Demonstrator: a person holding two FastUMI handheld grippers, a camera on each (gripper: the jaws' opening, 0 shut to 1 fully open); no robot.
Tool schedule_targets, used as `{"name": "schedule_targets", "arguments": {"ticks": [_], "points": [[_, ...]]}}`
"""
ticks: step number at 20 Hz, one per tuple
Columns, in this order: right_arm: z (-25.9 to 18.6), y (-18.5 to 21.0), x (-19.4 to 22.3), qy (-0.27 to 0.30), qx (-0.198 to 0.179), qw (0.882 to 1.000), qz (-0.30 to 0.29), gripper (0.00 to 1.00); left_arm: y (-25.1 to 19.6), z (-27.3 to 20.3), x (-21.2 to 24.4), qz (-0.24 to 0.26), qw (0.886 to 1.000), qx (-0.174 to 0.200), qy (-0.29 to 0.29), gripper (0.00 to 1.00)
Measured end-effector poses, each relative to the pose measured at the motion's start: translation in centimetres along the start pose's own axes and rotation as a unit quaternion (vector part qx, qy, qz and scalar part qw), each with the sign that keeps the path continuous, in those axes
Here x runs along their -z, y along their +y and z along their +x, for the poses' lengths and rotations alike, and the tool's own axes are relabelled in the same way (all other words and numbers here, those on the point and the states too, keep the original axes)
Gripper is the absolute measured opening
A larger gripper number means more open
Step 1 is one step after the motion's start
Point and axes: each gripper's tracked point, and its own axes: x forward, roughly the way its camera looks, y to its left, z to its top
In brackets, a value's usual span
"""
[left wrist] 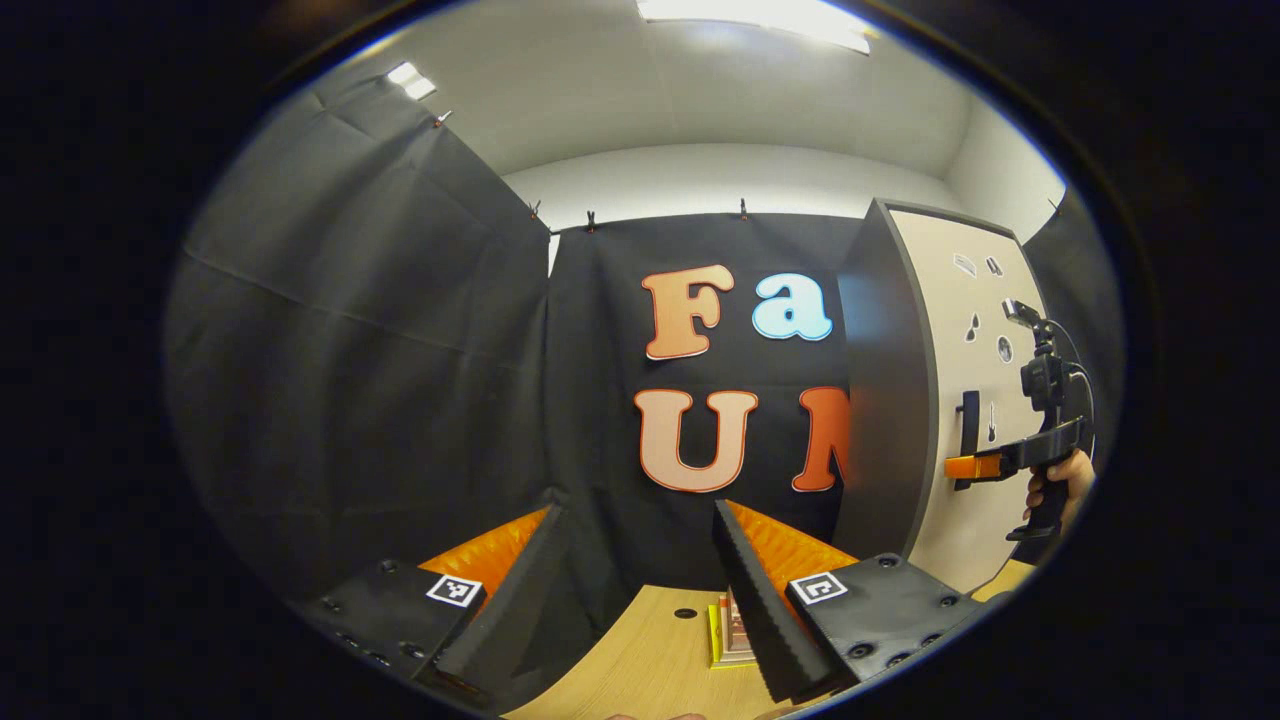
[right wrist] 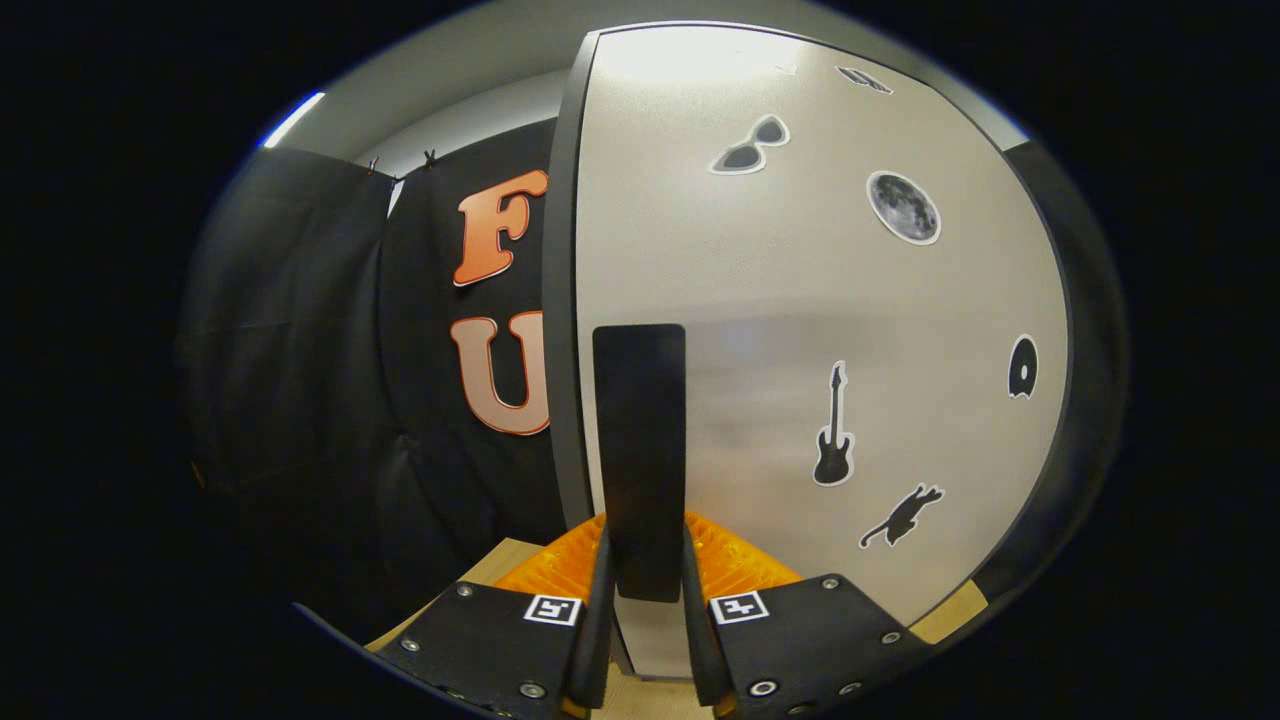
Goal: Open the cabinet door with the right hand, grasp the bottle in the cabinet with the left hand and place it on the coaster, then close the cabinet door with the right hand.
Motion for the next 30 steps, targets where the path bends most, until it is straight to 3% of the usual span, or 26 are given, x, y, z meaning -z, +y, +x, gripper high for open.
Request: {"name": "schedule_targets", "arguments": {"ticks": [4,9,13,19,24,30], "points": [[-0.7,0.2,0.1,-0.012,-0.021,1.0,-0.01,0.24,-2.4,0.5,-0.1,0.01,1.0,0.011,0.004,0.93],[-4.6,1.1,-0.6,-0.026,-0.076,0.997,-0.009,0.24,-5.5,0.0,-1.1,0.04,0.999,0.019,-0.017,0.93],[-9.3,0.7,-0.4,-0.044,-0.12,0.992,-0.004,0.24,-10.3,0.6,-0.4,0.019,0.997,0.071,-0.003,0.98],[-11.4,-0.2,-0.6,-0.083,-0.153,0.985,-0.013,0.24,-14.7,0.7,-0.2,0.021,0.995,0.096,-0.003,0.96],[-12.7,-1.3,-0.5,-0.109,-0.156,0.982,-0.011,0.24,-20.5,1.8,1.2,0.009,0.99,0.142,0.007,0.95],[-14.3,-3.2,-0.5,-0.146,-0.124,0.981,-0.013,0.24,-27.8,1.8,2.3,0.001,0.98,0.199,0.008,0.93]]}}
